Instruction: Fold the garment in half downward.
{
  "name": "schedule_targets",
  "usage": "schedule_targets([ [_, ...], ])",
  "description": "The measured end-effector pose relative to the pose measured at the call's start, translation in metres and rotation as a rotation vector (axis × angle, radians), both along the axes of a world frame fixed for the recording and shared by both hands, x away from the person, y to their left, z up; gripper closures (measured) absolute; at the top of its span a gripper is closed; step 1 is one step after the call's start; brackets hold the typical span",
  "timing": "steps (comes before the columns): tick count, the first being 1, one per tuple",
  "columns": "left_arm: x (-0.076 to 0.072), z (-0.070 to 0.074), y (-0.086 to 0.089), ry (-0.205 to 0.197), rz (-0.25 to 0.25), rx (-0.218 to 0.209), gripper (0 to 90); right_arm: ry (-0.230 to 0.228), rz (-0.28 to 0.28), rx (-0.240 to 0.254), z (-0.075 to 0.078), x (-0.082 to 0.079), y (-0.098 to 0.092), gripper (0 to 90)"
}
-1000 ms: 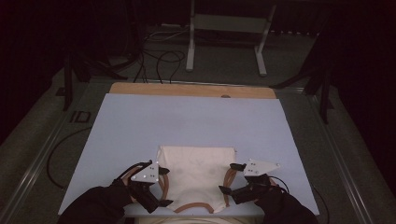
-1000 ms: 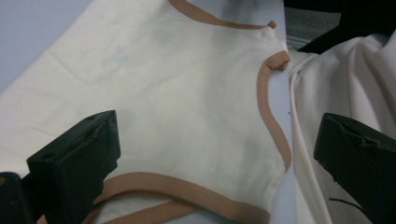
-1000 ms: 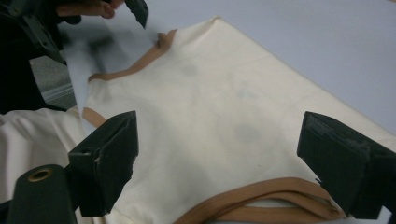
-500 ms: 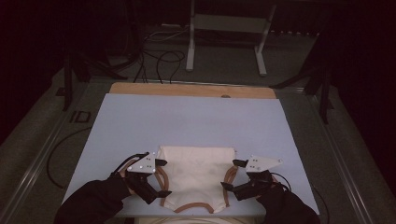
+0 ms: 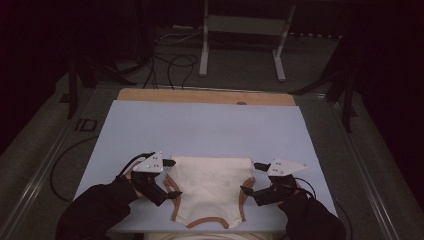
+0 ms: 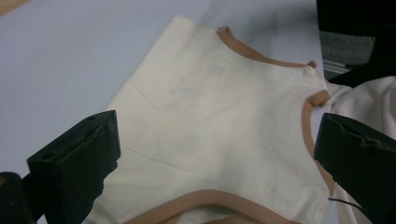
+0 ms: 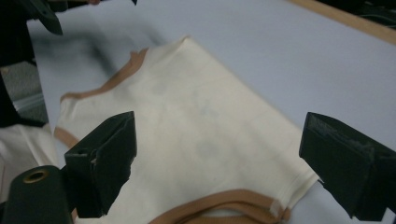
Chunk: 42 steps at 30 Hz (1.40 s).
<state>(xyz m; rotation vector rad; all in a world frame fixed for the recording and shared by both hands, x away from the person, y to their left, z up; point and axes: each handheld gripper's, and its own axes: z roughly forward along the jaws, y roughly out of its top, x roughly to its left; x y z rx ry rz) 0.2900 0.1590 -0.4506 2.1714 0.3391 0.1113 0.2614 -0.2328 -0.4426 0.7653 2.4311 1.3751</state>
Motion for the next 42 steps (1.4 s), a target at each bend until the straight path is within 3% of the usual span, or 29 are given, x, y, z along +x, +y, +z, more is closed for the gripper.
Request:
schedule_targets([
  [8,0.016,0.001,0.002,0.007,0.039,-0.013,1.1,0.006,-0.022,-0.006,0.002,0.019,-0.004,11.4],
  [17,0.037,-0.003,0.003,0.016,0.080,0.008,1.0,0.035,-0.034,-0.024,-0.004,0.047,-0.005,11.3],
  [27,0.061,-0.018,0.005,0.061,0.146,0.014,1.4,0.061,-0.044,-0.052,-0.019,0.076,-0.008,11.4],
  [29,0.068,-0.024,0.005,0.068,0.153,0.038,1.4,0.075,-0.056,-0.053,-0.025,0.082,-0.010,11.4],
  [36,0.080,-0.042,0.008,0.071,0.198,0.074,8.0,0.078,-0.094,-0.050,-0.039,0.090,-0.013,12.4],
  [38,0.082,-0.047,0.008,0.085,0.217,0.086,8.3,0.095,-0.120,-0.049,-0.044,0.093,-0.014,14.2],
  [42,0.088,-0.056,0.009,0.123,0.224,0.088,8.4,0.127,-0.101,-0.067,-0.055,0.097,-0.013,13.3],
])
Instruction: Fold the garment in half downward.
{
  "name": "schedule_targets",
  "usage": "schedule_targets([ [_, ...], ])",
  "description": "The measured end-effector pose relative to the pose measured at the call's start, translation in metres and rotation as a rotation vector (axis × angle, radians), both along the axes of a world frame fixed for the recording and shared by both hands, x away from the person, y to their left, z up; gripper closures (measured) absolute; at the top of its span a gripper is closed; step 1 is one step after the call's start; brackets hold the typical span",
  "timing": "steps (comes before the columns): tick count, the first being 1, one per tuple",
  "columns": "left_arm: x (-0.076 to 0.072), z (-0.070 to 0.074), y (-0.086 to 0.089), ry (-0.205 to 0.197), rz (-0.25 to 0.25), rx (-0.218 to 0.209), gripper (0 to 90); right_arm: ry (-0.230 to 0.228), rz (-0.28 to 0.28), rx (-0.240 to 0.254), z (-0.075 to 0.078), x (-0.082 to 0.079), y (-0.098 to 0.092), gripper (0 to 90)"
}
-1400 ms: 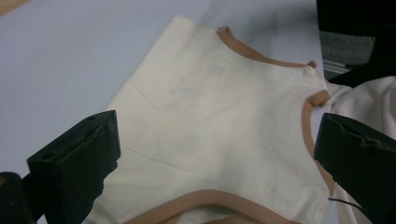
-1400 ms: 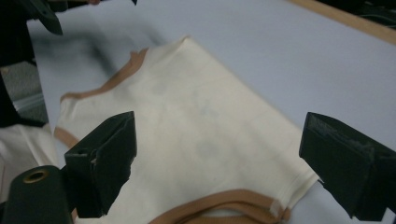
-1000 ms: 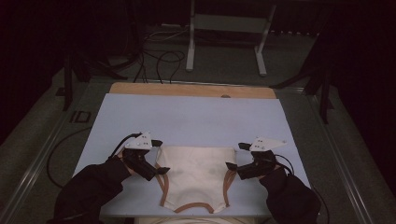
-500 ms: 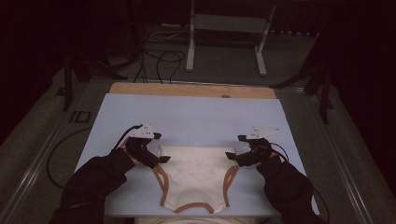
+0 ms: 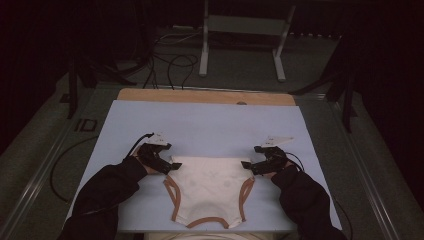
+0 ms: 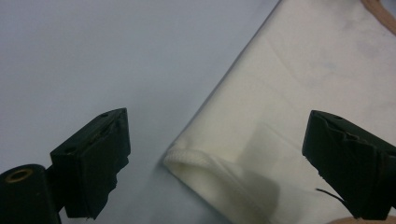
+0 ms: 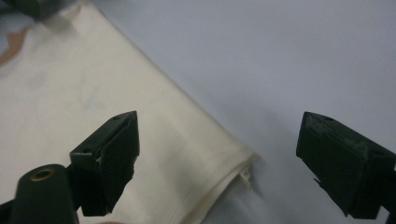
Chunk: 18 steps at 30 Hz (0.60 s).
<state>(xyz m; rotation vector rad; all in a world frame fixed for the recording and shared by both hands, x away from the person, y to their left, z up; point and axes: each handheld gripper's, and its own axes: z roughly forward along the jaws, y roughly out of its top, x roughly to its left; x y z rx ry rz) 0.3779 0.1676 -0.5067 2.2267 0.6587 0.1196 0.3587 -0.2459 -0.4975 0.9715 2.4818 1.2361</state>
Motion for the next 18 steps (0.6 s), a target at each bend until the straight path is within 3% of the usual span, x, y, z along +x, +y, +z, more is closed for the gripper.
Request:
schedule_targets([
  [7,0.002,-0.011,-0.002,0.030,-0.017,0.040,16.5,0.057,-0.011,-0.045,-0.015,0.005,0.004,17.2],
  [9,0.002,-0.013,-0.003,0.032,-0.025,0.045,23.6,0.075,-0.013,-0.062,-0.017,0.006,0.003,26.2],
  [11,0.001,-0.013,-0.003,0.026,-0.022,0.048,28.4,0.065,-0.018,-0.093,-0.019,0.006,0.002,37.3],
  [18,0.005,-0.013,0.001,0.026,-0.001,0.059,47.8,0.080,-0.010,-0.131,-0.019,0.007,0.001,58.5],
])
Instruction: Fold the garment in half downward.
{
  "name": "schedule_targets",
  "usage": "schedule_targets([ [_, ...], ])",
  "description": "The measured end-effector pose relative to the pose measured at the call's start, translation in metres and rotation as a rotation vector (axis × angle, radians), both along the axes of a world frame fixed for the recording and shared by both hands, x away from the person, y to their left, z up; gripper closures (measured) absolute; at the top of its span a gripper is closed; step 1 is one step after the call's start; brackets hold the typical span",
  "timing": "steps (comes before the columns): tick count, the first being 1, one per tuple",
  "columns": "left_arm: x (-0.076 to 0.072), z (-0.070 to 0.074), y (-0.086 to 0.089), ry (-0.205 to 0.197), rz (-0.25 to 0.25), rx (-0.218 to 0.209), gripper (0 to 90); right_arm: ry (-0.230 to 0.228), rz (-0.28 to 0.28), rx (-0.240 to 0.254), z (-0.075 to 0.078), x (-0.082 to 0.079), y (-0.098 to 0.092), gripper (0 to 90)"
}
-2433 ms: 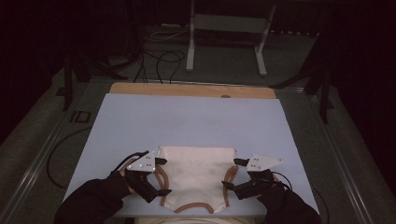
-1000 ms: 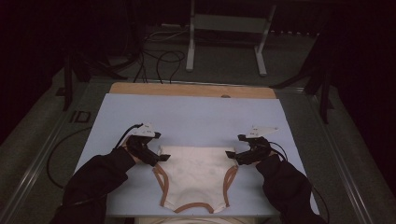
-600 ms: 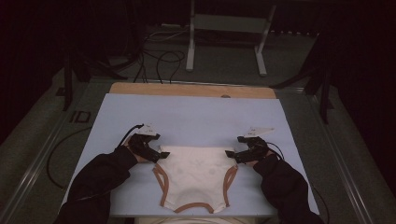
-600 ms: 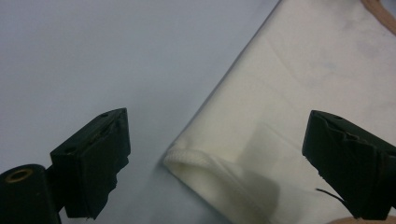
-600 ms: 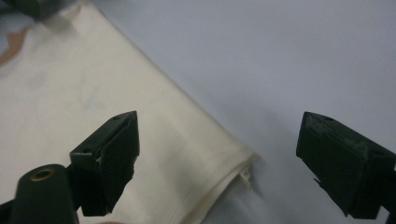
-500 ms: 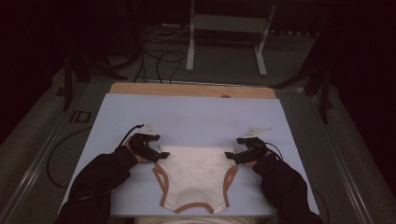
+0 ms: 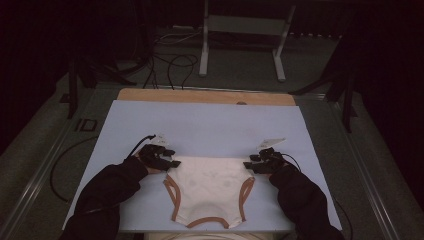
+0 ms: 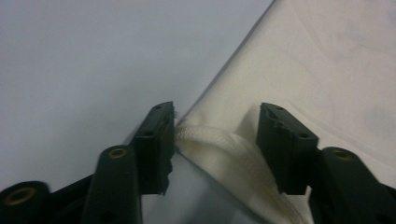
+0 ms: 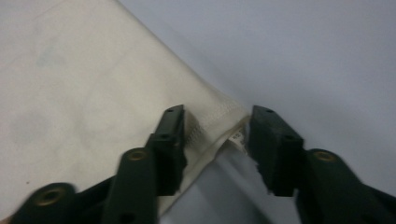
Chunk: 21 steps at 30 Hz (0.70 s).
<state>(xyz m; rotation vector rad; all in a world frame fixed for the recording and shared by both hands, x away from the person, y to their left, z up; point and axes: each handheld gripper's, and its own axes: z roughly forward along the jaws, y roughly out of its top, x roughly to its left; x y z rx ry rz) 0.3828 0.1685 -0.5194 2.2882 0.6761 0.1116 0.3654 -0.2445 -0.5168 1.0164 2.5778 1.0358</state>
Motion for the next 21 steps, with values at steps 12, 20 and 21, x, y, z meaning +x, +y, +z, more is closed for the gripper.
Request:
schedule_targets([
  [12,-0.0012,0.0010,0.0038,0.018,0.026,0.001,69.2,0.012,0.036,-0.020,0.0025,-0.0025,0.0064,84.7],
  [20,-0.0020,0.0044,0.0082,0.030,0.031,-0.003,84.1,-0.008,0.030,-0.027,0.0048,-0.0030,0.0072,86.0],
  [21,-0.0021,0.0062,0.0082,0.030,0.031,-0.005,84.5,-0.016,0.033,-0.029,0.0059,-0.0025,0.0074,86.0],
])
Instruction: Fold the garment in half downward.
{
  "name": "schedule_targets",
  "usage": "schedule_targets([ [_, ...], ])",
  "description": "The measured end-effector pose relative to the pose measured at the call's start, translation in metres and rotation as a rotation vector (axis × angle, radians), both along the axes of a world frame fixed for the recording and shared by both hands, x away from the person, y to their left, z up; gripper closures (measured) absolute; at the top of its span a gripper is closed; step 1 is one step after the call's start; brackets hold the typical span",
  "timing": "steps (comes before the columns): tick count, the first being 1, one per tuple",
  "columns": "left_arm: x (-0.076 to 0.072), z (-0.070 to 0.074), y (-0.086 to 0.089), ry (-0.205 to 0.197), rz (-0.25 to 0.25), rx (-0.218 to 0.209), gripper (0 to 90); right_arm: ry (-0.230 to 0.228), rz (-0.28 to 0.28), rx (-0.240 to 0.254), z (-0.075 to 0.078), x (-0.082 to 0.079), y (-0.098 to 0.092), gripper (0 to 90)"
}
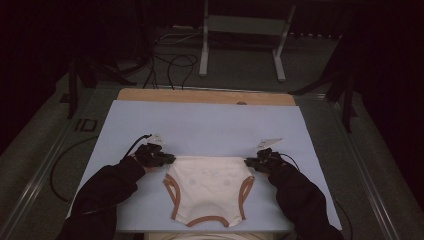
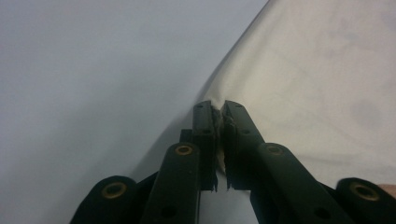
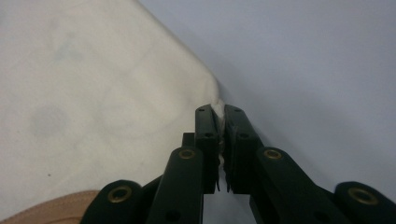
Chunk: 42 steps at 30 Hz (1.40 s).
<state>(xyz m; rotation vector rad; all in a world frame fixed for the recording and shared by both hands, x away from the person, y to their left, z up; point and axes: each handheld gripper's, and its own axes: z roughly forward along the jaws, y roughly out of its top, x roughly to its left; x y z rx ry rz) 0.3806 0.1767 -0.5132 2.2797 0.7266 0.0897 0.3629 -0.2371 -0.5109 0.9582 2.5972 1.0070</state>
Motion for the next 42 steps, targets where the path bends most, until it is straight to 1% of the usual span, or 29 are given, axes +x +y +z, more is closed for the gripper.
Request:
schedule_targets([
  [2,0.000,0.004,0.000,-0.015,-0.001,-0.002,85.0,-0.014,-0.006,0.003,0.003,0.001,0.000,86.0],
  [5,0.001,0.010,0.000,-0.022,-0.002,-0.001,85.4,-0.024,-0.010,0.005,0.008,0.003,0.001,86.0],
  [7,0.002,0.012,0.000,-0.024,-0.008,0.008,85.9,-0.023,-0.013,0.011,0.009,0.005,0.001,86.0],
  [10,0.005,0.013,0.000,-0.025,-0.006,0.004,86.0,-0.025,-0.013,0.007,0.009,0.008,0.001,86.0],
  [11,0.006,0.013,0.000,-0.018,0.000,-0.001,86.0,-0.024,-0.018,0.008,0.010,0.009,0.002,86.0],
  [14,0.009,0.013,0.000,-0.028,0.002,0.003,86.1,-0.034,-0.020,0.011,0.012,0.011,0.002,86.0],
  [17,0.014,0.014,0.000,-0.028,0.019,0.002,86.1,-0.043,-0.021,0.012,0.016,0.016,0.002,86.0],
  [19,0.016,0.014,0.000,-0.028,0.020,0.000,86.0,-0.043,-0.025,0.016,0.017,0.017,0.002,86.0],
  [20,0.019,0.014,-0.001,-0.035,0.026,0.001,86.1,-0.044,-0.027,0.015,0.019,0.024,0.002,86.0],
  [22,0.024,0.015,-0.001,-0.044,0.039,0.000,86.0,-0.039,-0.031,0.017,0.019,0.028,0.002,86.0],
  [24,0.028,0.015,-0.001,-0.044,0.048,-0.010,86.0,-0.032,-0.035,0.018,0.019,0.031,0.002,85.9],
  [25,0.030,0.016,-0.001,-0.050,0.049,-0.013,86.0,-0.028,-0.039,0.015,0.019,0.034,0.002,85.9],
  [26,0.032,0.016,-0.001,-0.048,0.052,-0.024,86.0,-0.027,-0.040,0.014,0.019,0.035,0.002,85.9],
  [27,0.034,0.016,-0.001,-0.047,0.052,-0.025,86.0,-0.024,-0.043,0.010,0.018,0.037,0.002,85.9],
  [29,0.037,0.016,-0.001,-0.049,0.052,-0.016,86.0,-0.018,-0.052,0.017,0.018,0.039,0.002,85.9],
  [31,0.037,0.016,-0.001,-0.049,0.052,-0.016,86.0,-0.016,-0.053,0.018,0.018,0.040,0.002,85.9],
  [32,0.043,0.017,-0.001,-0.051,0.052,-0.016,86.0,-0.018,-0.056,0.015,0.017,0.043,0.002,85.9],
  [36,0.049,0.018,-0.001,-0.045,0.057,-0.019,86.0,-0.011,-0.064,0.011,0.018,0.048,0.004,85.9],
  [37,0.051,0.018,-0.001,-0.047,0.056,-0.013,86.0,-0.016,-0.060,0.007,0.018,0.050,0.004,85.9],
  [39,0.055,0.018,0.000,-0.040,0.057,-0.003,86.0,-0.009,-0.063,0.007,0.018,0.053,0.006,85.9],
  [42,0.058,0.018,0.000,-0.035,0.065,-0.009,86.0,-0.013,-0.065,0.006,0.019,0.055,0.006,85.9],
])
